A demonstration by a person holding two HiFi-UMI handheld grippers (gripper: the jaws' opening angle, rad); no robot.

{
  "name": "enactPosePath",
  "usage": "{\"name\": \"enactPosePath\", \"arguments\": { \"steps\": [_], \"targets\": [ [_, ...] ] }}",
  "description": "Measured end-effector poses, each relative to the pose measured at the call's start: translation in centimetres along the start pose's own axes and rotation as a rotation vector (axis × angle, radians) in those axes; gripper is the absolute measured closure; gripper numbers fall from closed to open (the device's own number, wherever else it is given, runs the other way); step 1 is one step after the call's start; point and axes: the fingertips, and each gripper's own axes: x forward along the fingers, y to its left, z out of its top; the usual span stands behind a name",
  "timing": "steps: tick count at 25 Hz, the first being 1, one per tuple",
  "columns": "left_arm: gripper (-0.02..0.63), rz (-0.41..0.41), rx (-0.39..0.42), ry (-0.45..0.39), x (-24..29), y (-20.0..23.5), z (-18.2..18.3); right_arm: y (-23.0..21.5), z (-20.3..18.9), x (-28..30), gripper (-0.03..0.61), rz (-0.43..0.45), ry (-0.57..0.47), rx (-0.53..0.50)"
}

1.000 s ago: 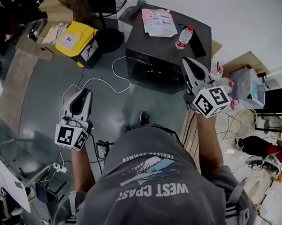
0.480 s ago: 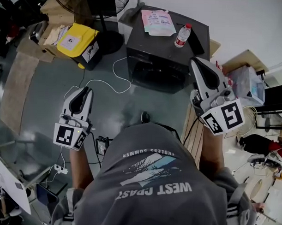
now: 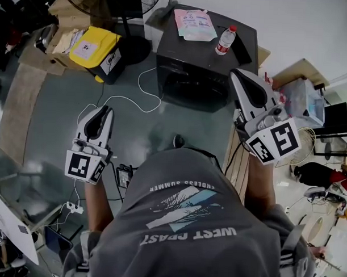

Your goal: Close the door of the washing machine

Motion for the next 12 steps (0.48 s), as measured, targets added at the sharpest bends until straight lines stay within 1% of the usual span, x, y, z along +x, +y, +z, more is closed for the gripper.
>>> {"name": "enactPosePath", "arguments": {
  "steps": [12],
  "targets": [
    [0.555,-0.002,-0.012,0.010,0.1,0.5,-0.9,1.1,-1.2,1.8,0.552,0.037,0.034,0.003]
  ]
}}
